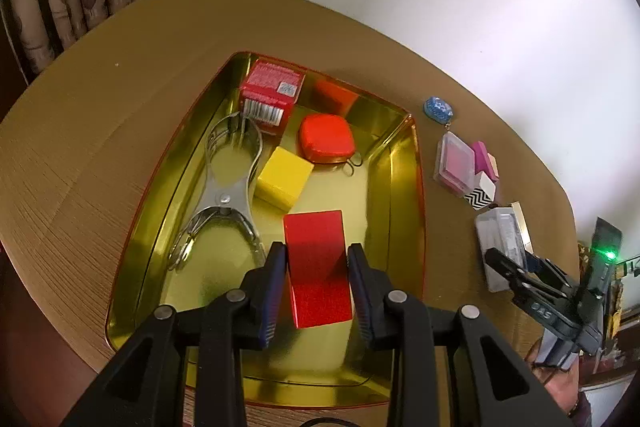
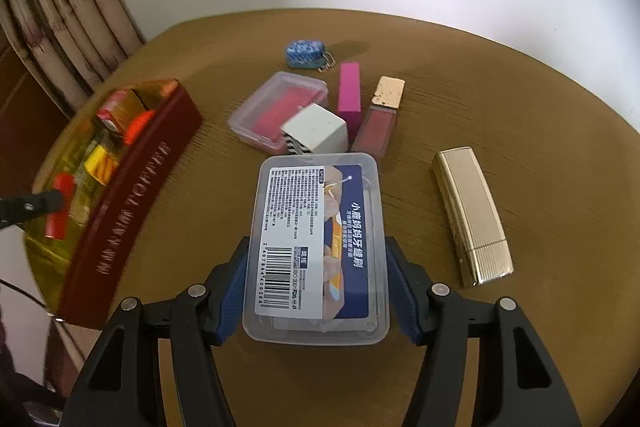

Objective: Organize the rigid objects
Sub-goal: 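Release the red block in the tin while the right tool drops the plastic box there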

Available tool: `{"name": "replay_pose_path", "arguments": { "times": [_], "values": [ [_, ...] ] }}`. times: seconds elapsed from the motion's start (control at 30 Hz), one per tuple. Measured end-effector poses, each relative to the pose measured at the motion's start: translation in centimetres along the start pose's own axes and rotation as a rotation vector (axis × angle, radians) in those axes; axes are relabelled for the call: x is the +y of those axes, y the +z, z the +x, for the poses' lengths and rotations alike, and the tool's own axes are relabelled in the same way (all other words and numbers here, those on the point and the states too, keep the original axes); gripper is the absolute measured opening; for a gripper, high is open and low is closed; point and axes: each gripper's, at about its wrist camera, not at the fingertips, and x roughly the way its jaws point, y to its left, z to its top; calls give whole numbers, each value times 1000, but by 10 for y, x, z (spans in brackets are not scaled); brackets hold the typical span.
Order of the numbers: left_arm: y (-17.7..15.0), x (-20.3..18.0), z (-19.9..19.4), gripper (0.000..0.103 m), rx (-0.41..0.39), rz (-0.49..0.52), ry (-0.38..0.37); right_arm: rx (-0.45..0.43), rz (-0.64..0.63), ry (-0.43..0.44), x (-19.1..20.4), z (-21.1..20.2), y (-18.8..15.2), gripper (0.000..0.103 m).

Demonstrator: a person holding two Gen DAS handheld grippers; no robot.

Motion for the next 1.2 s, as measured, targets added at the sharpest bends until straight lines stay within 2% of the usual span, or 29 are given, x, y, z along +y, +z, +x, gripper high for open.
{"name": "replay_pose_path", "arguments": {
  "times": [0.27, 0.4, 0.57, 0.73, 0.97, 1.2],
  "values": [
    [0, 9, 11, 32, 11, 9, 57, -58, 71, 158, 16, -34, 16, 58],
    [-1, 14, 9, 32, -2, 8, 81, -76, 55, 254, 51, -41, 37, 58],
    [0, 26, 3, 32, -13, -11, 111, -58, -10, 336, 103, -33, 56, 58],
    [-2, 33, -2, 32, -16, -8, 138, -10, -58, 333, 144, 4, 78, 58],
    [0, 54, -17, 32, -22, -72, 34, 36, -83, 247, 169, 48, 87, 58],
    [-5, 53, -32, 32, -84, -29, 106, 72, -74, 210, 170, 62, 85, 59]
  ]
}}
